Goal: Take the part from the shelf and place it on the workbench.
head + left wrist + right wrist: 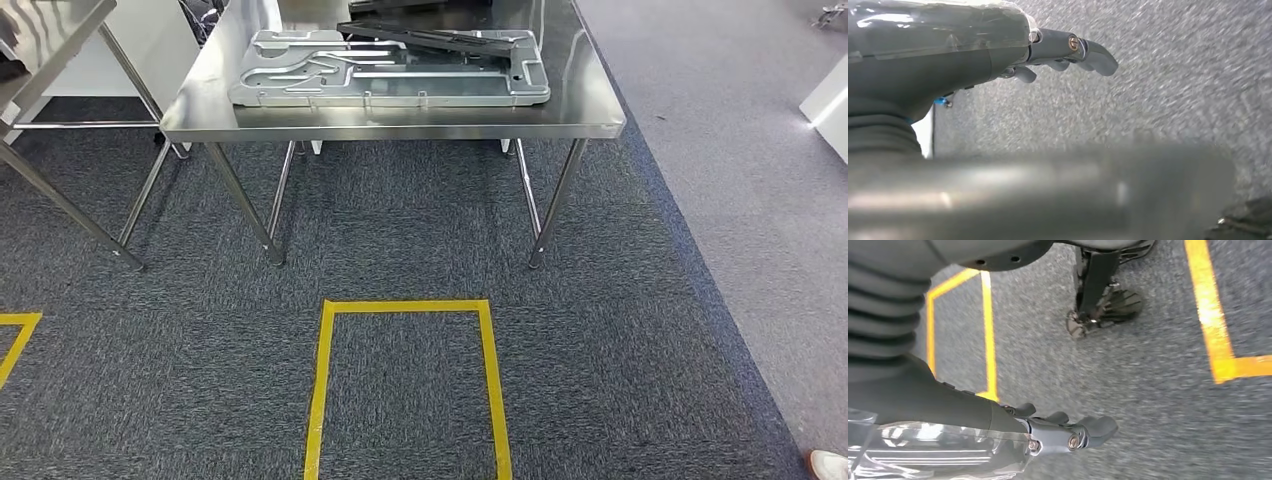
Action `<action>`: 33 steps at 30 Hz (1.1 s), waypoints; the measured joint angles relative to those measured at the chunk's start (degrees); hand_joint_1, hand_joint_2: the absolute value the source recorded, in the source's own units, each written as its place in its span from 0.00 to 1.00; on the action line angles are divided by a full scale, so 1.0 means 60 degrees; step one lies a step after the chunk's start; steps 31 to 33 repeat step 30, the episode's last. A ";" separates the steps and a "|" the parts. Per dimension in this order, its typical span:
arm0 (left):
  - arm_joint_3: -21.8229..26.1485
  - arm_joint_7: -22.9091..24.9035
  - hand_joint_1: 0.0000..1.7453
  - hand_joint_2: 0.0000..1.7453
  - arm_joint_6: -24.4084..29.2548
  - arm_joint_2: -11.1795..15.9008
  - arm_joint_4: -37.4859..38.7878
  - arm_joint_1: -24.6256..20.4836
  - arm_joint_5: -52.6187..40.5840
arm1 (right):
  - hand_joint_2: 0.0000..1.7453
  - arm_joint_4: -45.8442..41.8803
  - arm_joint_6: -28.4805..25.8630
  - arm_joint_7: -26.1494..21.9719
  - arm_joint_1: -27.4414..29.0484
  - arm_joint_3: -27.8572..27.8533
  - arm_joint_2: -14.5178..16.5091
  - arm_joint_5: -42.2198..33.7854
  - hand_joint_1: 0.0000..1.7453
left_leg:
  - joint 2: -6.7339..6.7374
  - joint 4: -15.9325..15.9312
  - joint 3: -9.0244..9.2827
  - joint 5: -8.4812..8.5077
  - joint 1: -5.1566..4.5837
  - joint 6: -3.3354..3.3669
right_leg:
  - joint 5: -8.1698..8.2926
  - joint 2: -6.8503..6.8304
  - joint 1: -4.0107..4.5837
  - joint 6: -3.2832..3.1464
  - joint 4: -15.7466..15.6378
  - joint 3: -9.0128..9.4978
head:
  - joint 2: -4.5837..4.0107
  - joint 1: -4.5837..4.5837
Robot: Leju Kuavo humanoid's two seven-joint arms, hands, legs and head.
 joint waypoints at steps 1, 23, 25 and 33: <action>-0.0001 0.0113 0.00 1.00 -0.0038 0.0000 0.0001 0.0009 -0.0020 | 0.75 0.0002 0.0091 -0.0218 -0.0002 0.0068 0.0001 0.0093 0.00 | -0.0030 0.0158 -0.0070 -0.0168 0.0023 -0.0061 | 0.0066 -0.0014 -0.0003 -0.0086 -0.0011 -0.0038 | 0.0000 0.0000; -0.1627 0.0223 0.00 0.00 -0.0820 0.0237 -0.0331 0.0300 0.2210 | 0.00 -0.0075 0.1333 -0.0639 0.0324 0.2107 -0.0118 -0.0787 0.00 | -0.0049 -0.0422 0.0799 -0.0359 -0.0024 0.0439 | -0.0553 -0.0003 0.0043 0.0287 0.2334 -0.1446 | 0.0000 0.0004; -0.1923 0.0176 0.00 0.00 -0.0912 0.0282 -0.0503 0.0293 0.2695 | 0.00 -0.0068 0.1341 -0.0548 0.0487 0.2372 -0.0155 -0.1030 0.00 | -0.0058 -0.0284 0.0711 -0.0372 -0.0039 0.0388 | -0.0007 -0.0018 0.0051 0.0240 0.1013 -0.0700 | 0.0000 0.0004; -0.2580 0.0107 0.00 0.00 -0.1132 0.0426 -0.0808 0.0301 0.3799 | 0.00 -0.0063 0.1348 -0.0326 0.0773 0.2977 -0.0221 -0.1608 0.00 | -0.0049 -0.0140 0.0619 -0.0355 -0.0078 0.0163 | 0.0264 0.0004 0.0115 -0.0011 0.0103 -0.0299 | 0.0000 0.0002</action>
